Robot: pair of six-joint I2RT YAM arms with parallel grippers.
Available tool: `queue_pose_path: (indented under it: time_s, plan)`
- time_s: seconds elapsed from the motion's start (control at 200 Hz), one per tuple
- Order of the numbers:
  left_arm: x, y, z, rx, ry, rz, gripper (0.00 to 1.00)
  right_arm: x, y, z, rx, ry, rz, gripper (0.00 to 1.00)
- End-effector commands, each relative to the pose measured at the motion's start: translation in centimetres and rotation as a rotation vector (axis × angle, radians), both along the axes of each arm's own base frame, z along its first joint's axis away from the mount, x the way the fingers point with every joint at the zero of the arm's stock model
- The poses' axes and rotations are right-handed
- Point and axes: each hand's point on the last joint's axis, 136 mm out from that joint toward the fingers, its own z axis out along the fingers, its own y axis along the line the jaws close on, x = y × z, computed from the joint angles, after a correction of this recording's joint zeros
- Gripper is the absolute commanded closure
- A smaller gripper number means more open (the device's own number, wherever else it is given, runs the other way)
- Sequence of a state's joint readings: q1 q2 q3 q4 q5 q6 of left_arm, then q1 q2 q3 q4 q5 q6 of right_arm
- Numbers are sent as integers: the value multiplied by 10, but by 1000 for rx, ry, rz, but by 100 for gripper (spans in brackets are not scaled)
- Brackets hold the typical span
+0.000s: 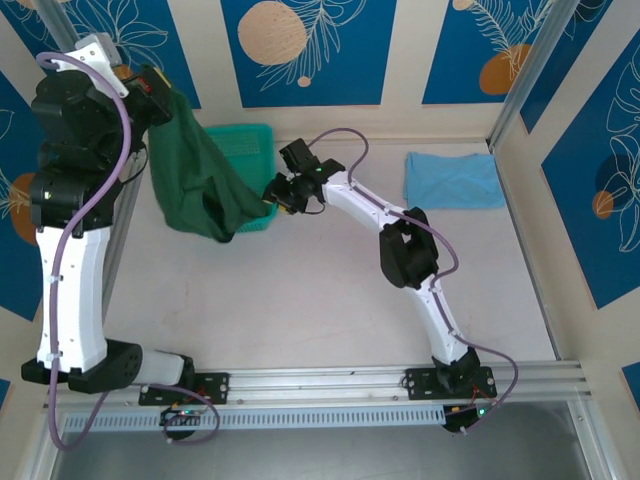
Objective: Fold and stack the t-shirts
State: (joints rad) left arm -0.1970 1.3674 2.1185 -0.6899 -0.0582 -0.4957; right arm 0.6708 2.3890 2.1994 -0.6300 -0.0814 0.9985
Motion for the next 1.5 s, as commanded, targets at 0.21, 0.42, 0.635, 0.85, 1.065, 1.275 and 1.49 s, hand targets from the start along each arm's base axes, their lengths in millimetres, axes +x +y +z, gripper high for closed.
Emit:
queue_pose_path:
  time_s: [0.21, 0.42, 0.635, 0.85, 1.065, 1.275, 1.49]
  plan:
    - [-47, 5, 62, -104, -198, 26, 100, -16, 64, -13, 41, -50, 201, 94]
    - [-62, -10, 83, -72, -276, -33, 100, -17, 98, -13, 133, -107, 278, 100]
    - [-57, -44, 79, -77, -286, -180, 100, -12, 101, 12, 233, -95, 284, 37]
    - [-52, -77, 87, -102, -329, -336, 100, 5, 30, 105, 183, -185, 213, 22]
    - [-42, -153, 89, -149, -338, -605, 100, 2, -91, 179, 152, -278, 28, 17]
    - [-17, -265, 31, -304, -88, -841, 100, -45, -231, 185, 36, -310, -181, 5]
    - [38, -308, -102, -178, 284, -751, 60, -102, -329, 149, -10, -269, -416, 2]
